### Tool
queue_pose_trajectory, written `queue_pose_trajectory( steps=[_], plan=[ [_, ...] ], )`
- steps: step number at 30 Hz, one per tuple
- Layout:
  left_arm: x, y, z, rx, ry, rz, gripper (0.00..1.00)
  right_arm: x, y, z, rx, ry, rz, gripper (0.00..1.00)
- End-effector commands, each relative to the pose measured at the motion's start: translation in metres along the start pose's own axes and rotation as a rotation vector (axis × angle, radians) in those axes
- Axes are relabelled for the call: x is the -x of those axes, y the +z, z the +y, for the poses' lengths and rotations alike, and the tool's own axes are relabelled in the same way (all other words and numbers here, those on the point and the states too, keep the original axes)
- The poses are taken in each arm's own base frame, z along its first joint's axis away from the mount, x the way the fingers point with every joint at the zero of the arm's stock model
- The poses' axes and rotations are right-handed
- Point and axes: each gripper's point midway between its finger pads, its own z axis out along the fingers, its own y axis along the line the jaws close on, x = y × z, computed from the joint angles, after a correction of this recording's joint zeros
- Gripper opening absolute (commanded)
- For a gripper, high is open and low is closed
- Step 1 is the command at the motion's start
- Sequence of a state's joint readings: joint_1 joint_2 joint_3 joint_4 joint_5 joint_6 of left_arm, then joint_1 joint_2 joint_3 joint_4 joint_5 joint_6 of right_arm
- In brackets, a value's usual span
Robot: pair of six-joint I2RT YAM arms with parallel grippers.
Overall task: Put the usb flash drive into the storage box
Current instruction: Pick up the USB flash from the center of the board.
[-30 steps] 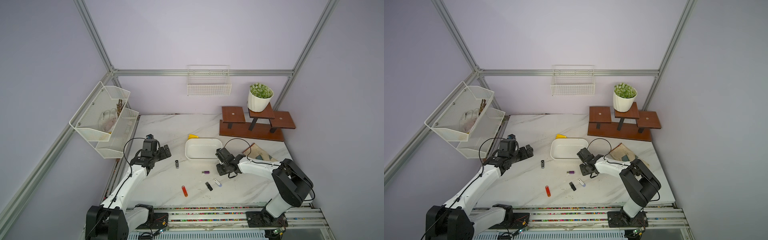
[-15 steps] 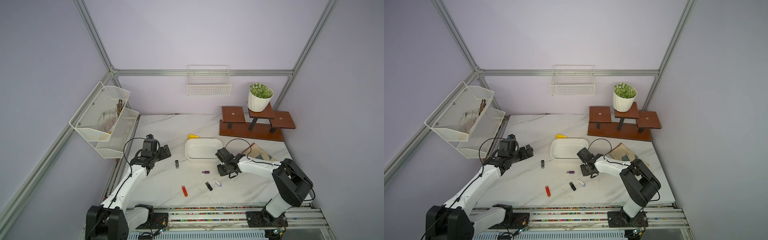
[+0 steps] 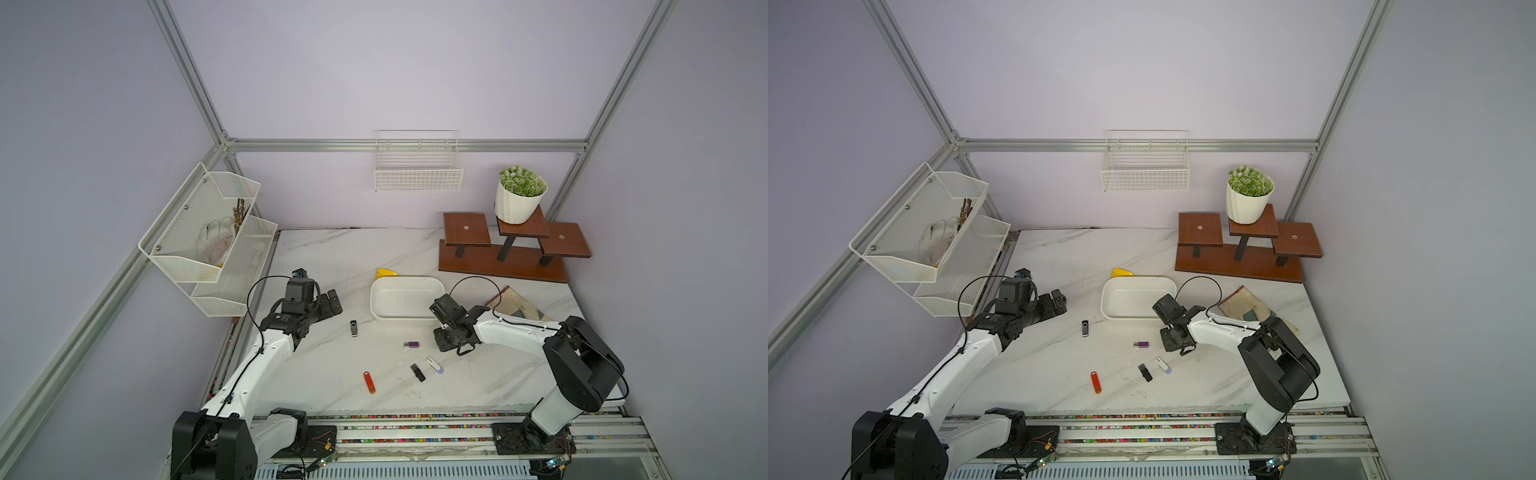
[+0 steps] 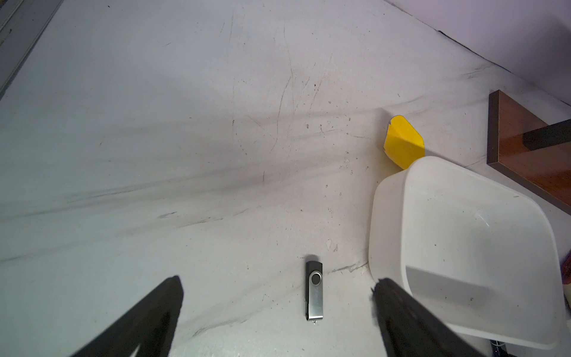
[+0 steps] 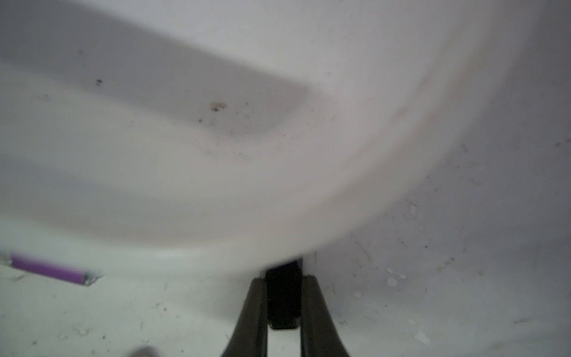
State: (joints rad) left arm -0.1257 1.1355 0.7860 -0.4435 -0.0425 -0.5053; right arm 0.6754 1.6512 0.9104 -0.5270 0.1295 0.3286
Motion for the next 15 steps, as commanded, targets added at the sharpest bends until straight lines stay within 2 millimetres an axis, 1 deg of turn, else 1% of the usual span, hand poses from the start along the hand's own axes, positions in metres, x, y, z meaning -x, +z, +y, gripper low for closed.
queue_pose_trajectory(
  steps=[1,3,6,10,15],
  plan=[
    [0.0,-0.001,0.0,0.006,0.007,-0.008,1.0,-0.024,0.013,-0.001,-0.01,-0.017,0.099,0.0],
    [-0.001,0.0,-0.001,0.002,0.009,-0.004,1.0,-0.025,0.011,-0.001,-0.008,-0.018,0.106,0.0],
    [0.0,0.0,-0.001,0.003,0.009,-0.002,1.0,-0.025,0.004,0.001,0.002,-0.01,0.112,0.0],
    [0.0,0.001,-0.001,0.003,0.008,-0.002,1.0,-0.027,-0.015,0.004,0.028,0.005,0.119,0.0],
    [-0.003,0.003,0.0,0.008,0.01,0.006,1.0,-0.031,-0.041,0.017,0.093,0.016,0.135,0.0]
  ],
)
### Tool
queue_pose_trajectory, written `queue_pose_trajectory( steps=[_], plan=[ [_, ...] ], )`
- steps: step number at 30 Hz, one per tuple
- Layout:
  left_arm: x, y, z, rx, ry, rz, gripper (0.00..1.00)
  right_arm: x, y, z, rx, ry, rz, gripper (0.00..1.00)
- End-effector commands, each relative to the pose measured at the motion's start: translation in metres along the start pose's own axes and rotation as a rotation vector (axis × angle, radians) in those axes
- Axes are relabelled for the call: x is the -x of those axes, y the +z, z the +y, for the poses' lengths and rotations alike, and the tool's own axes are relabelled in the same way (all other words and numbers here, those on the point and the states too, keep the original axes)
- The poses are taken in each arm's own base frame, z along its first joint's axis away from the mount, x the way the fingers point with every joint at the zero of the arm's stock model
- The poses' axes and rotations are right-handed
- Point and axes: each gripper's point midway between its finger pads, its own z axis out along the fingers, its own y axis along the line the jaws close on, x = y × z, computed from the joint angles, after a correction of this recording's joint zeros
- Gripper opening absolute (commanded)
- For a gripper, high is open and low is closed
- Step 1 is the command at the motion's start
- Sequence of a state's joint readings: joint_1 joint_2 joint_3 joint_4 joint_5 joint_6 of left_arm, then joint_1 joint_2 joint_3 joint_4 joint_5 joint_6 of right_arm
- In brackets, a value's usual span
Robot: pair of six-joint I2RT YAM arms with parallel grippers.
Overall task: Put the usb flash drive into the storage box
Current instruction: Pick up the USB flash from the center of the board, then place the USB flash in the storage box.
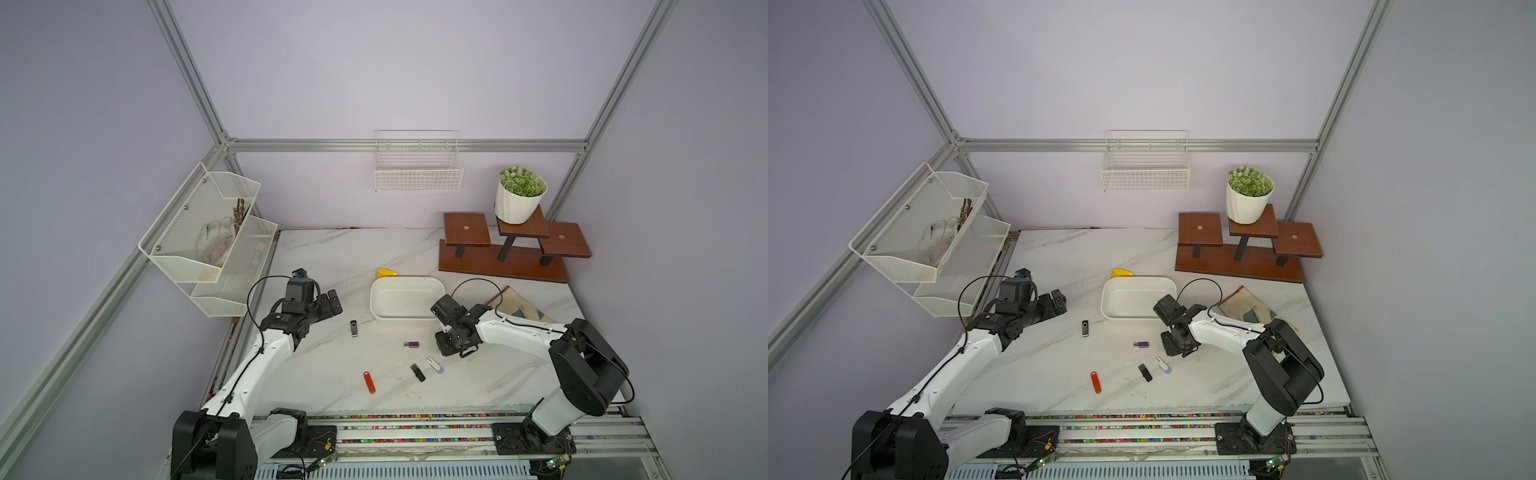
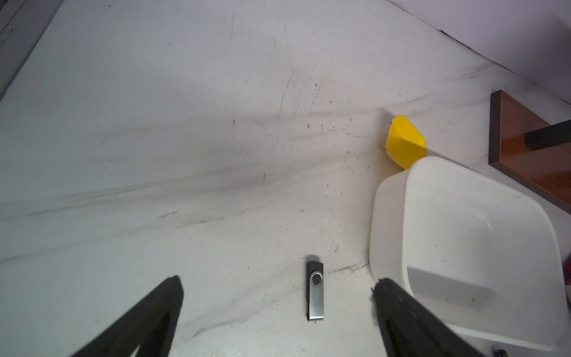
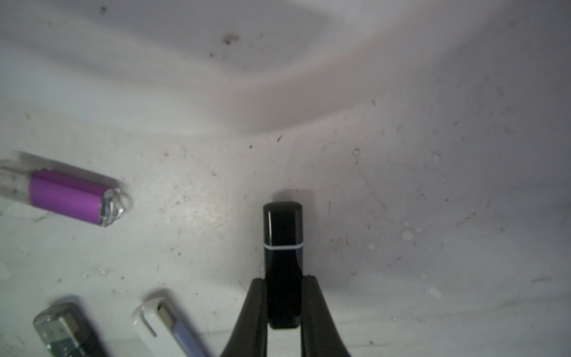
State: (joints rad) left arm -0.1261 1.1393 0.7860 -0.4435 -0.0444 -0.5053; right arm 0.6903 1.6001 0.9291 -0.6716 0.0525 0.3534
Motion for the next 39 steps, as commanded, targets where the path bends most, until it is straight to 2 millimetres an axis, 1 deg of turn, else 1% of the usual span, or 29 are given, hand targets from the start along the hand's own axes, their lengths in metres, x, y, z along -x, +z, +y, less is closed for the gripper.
queue_pose_trajectory(
  steps=[1,2,4,7,9,11,13,14,15,16,19,20,23,25,28,30,32,34,36,39],
  plan=[
    [-0.002,0.002,0.0,0.007,0.009,0.005,1.0,-0.012,-0.027,0.015,0.063,0.009,0.038,0.0],
    [-0.004,0.003,0.0,0.008,0.009,0.009,1.0,-0.012,-0.036,0.02,0.086,0.004,0.027,0.0],
    [-0.005,0.005,0.001,0.011,0.009,0.015,1.0,-0.013,-0.048,0.028,0.114,-0.007,0.021,0.0],
    [-0.008,0.01,0.0,0.014,0.013,0.03,1.0,-0.005,-0.075,0.043,0.169,-0.013,-0.024,0.0],
    [-0.011,0.013,0.0,0.015,0.015,0.045,1.0,0.007,-0.094,0.051,0.212,-0.013,-0.069,0.0],
    [-0.015,0.016,0.0,0.018,0.018,0.058,1.0,0.021,-0.108,0.058,0.237,-0.022,-0.113,0.0],
    [-0.021,0.018,0.0,0.018,0.026,0.072,1.0,0.036,-0.114,0.062,0.229,-0.038,-0.142,0.0],
    [-0.023,0.018,0.0,0.017,0.031,0.076,1.0,0.043,-0.115,0.061,0.215,-0.04,-0.151,0.0],
    [-0.025,0.019,0.0,0.018,0.036,0.084,1.0,0.053,-0.113,0.059,0.18,-0.036,-0.161,0.0],
    [-0.028,0.02,0.0,0.019,0.039,0.09,1.0,0.061,-0.11,0.059,0.153,-0.042,-0.165,0.0],
    [-0.037,0.023,0.0,0.023,0.039,0.115,1.0,0.085,-0.093,0.059,0.104,-0.063,-0.157,0.0],
    [-0.042,0.026,0.0,0.021,0.039,0.129,1.0,0.095,-0.087,0.059,0.094,-0.065,-0.161,0.0],
    [-0.054,0.035,-0.005,0.016,0.067,0.173,0.96,0.125,-0.07,0.056,0.089,-0.057,-0.175,0.0],
    [-0.062,0.042,-0.009,0.018,0.096,0.207,0.93,0.145,-0.054,0.052,0.088,-0.046,-0.175,0.0],
    [-0.069,0.052,-0.015,0.023,0.118,0.245,0.9,0.164,-0.033,0.048,0.086,-0.04,-0.157,0.0],
    [-0.071,0.056,-0.019,0.023,0.127,0.256,0.9,0.17,-0.018,0.047,0.082,-0.044,-0.135,0.0],
    [-0.078,0.063,-0.021,0.034,0.139,0.286,0.9,0.172,-0.004,0.047,0.075,-0.048,-0.113,0.0],
    [-0.079,0.066,-0.025,0.034,0.152,0.288,0.9,0.174,0.008,0.043,0.055,-0.043,-0.1,0.0],
    [-0.08,0.068,-0.026,0.043,0.164,0.293,0.9,0.178,0.015,0.029,-0.025,-0.018,-0.114,0.0],
    [-0.082,0.073,-0.028,0.042,0.174,0.309,0.9,0.181,0.024,0.012,-0.063,0.054,-0.107,0.0]
  ],
)
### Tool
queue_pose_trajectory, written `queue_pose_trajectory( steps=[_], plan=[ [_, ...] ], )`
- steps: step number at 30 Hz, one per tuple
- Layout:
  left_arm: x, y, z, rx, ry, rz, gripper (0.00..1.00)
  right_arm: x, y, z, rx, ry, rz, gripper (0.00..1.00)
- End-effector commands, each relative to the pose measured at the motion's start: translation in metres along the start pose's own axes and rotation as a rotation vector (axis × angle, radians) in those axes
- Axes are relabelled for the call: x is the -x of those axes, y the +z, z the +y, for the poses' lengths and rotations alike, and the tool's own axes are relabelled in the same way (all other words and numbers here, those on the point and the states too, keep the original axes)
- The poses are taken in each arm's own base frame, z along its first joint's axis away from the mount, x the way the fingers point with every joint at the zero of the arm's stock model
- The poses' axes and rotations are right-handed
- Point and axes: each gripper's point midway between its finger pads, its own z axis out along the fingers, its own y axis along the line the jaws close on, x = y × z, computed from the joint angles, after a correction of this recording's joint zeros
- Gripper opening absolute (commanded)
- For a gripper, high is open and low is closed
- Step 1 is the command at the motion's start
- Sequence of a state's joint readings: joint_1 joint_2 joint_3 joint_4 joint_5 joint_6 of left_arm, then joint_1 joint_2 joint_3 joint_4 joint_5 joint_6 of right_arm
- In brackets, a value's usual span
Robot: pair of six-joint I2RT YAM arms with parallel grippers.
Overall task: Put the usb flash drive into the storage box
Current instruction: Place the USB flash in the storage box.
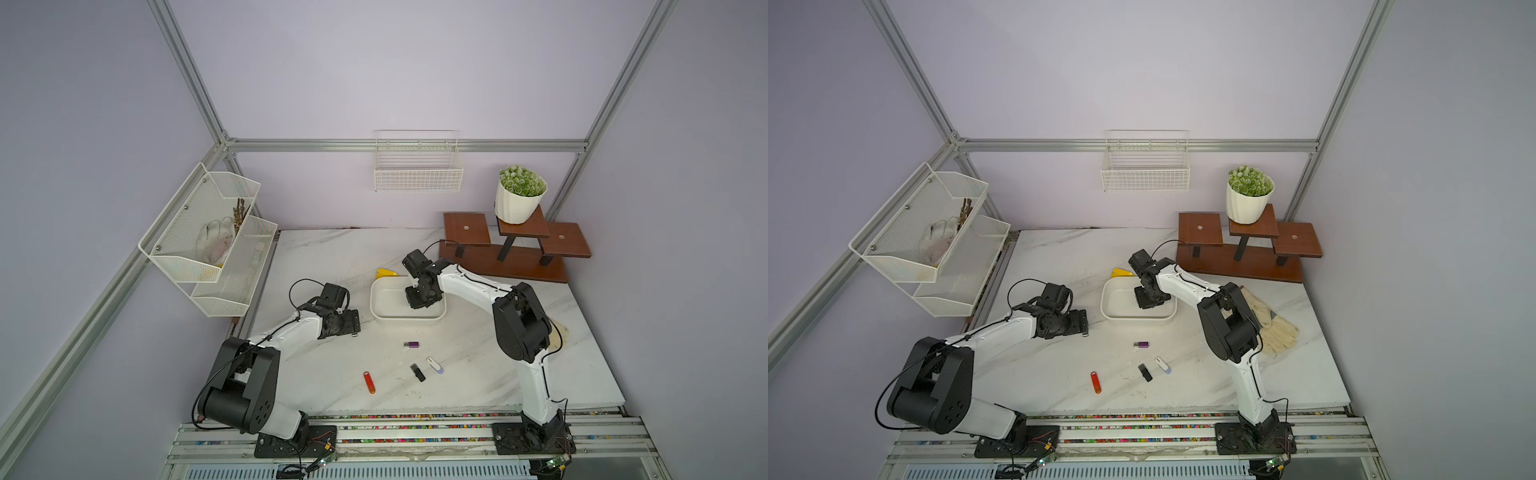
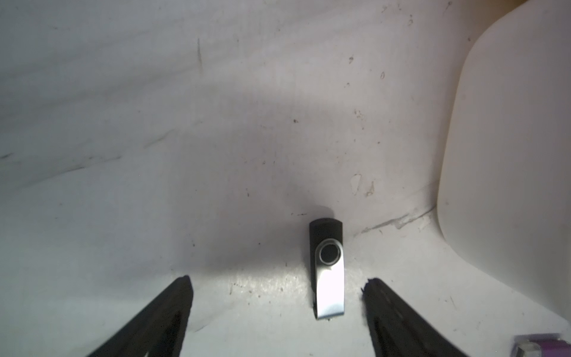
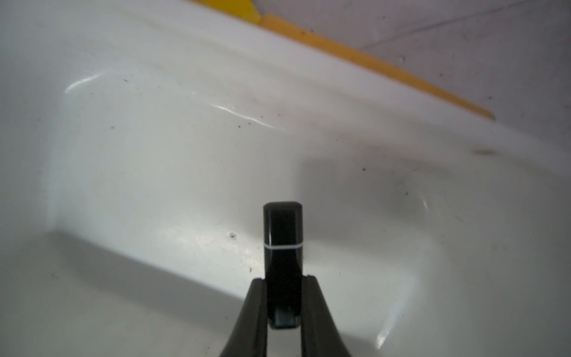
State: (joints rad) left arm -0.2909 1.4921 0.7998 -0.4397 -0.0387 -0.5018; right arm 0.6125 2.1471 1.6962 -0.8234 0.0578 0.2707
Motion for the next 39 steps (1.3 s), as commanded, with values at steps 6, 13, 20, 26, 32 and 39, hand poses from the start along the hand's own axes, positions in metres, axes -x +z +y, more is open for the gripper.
queue_pose_trajectory(
  steps=[6,13,20,26,32,39],
  plan=[
    [0.014,0.002,-0.009,0.019,0.037,-0.028,0.89,0.016,0.004,-0.027,-0.094,0.114,-0.054,0.0],
    [0.012,0.005,-0.009,0.024,0.042,-0.012,0.89,0.018,0.001,-0.046,-0.161,0.178,-0.072,0.0],
    [0.013,0.007,-0.009,0.026,0.05,-0.008,0.89,0.014,0.006,-0.049,-0.164,0.197,-0.066,0.0],
    [0.014,0.008,-0.011,0.026,0.048,-0.006,0.89,0.008,0.013,-0.05,-0.168,0.187,-0.038,0.0],
    [0.011,0.012,-0.012,0.033,0.042,-0.001,0.89,0.002,0.017,-0.051,-0.173,0.181,-0.019,0.08],
    [0.011,0.014,-0.015,0.028,0.037,0.0,0.88,-0.001,0.017,-0.053,-0.178,0.172,-0.013,0.34]
  ],
)
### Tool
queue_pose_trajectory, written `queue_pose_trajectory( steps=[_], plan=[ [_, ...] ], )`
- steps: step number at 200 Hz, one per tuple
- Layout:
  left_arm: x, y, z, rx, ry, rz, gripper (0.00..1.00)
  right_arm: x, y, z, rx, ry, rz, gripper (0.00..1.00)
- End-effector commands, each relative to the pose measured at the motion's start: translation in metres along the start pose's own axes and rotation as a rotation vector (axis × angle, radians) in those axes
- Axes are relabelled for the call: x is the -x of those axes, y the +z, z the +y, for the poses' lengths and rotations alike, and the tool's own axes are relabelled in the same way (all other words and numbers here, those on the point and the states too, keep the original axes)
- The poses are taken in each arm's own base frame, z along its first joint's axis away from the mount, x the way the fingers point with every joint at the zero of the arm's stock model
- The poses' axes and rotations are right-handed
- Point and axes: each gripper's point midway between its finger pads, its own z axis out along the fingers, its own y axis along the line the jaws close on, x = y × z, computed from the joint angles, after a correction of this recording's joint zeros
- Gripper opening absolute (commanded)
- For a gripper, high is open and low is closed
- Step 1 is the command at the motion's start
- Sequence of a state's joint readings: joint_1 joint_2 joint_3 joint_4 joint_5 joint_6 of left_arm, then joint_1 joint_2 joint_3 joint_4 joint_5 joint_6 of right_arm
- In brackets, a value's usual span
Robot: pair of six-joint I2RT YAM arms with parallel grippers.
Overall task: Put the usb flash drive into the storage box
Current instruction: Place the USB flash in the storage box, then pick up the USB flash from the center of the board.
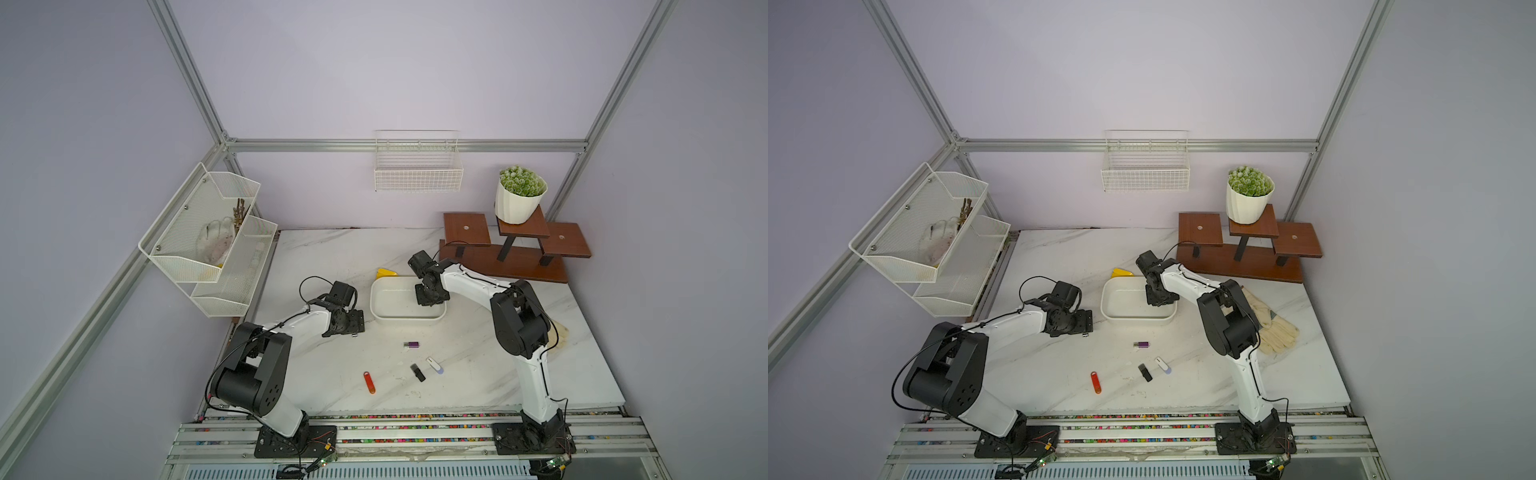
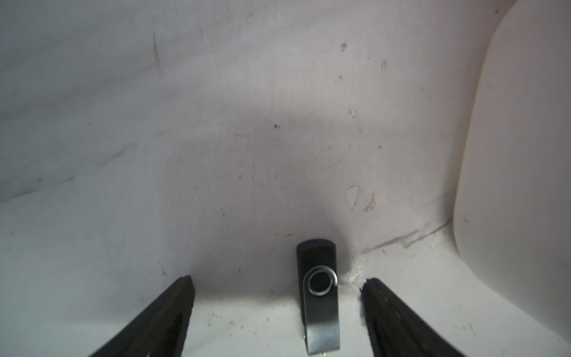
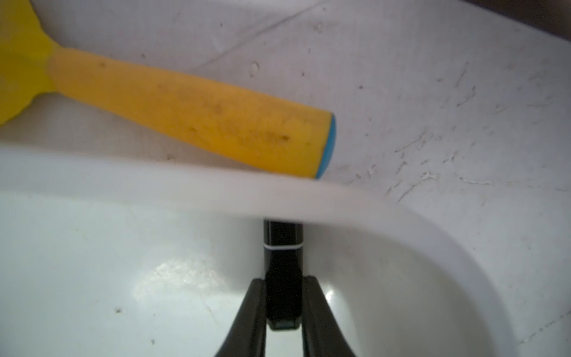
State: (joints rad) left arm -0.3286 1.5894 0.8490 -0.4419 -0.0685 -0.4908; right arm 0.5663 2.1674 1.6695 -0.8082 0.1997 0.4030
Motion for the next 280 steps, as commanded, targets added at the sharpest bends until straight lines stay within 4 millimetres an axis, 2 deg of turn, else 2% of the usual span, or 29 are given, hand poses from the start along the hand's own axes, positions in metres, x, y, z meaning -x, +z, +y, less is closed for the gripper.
queue_pose_trajectory(
  steps=[1,9,16,55,107,150,169,199,253,280],
  plan=[
    [0.013,-0.003,-0.007,-0.006,-0.013,-0.036,0.87,-0.003,0.005,-0.005,-0.02,-0.004,0.009,0.38],
    [0.012,-0.002,-0.007,-0.003,-0.011,-0.034,0.87,-0.003,0.004,-0.005,-0.02,-0.005,0.009,0.46],
    [0.012,-0.001,-0.008,-0.002,-0.009,-0.032,0.87,-0.002,0.003,-0.006,-0.021,-0.003,0.004,0.49],
    [0.012,0.001,-0.01,0.004,-0.003,-0.025,0.8,0.004,-0.008,-0.004,0.001,0.009,-0.027,0.54],
    [0.011,0.005,-0.013,0.029,0.012,-0.007,0.65,0.029,-0.073,-0.002,0.09,0.035,-0.181,0.53],
    [0.007,0.009,-0.015,0.062,0.038,0.022,0.53,0.039,-0.115,-0.01,0.106,0.04,-0.254,0.53],
    [0.004,0.01,-0.014,0.085,0.041,0.035,0.51,0.041,-0.128,-0.013,0.109,0.04,-0.276,0.52],
    [-0.004,0.008,-0.012,0.107,0.029,0.056,0.5,0.041,-0.136,-0.016,0.1,0.037,-0.284,0.52],
    [-0.011,0.006,-0.012,0.112,0.009,0.068,0.47,0.038,-0.132,-0.014,0.107,0.026,-0.266,0.52],
    [-0.013,0.008,-0.013,0.11,0.005,0.077,0.38,0.034,-0.134,-0.017,0.105,0.025,-0.265,0.52]
  ],
)
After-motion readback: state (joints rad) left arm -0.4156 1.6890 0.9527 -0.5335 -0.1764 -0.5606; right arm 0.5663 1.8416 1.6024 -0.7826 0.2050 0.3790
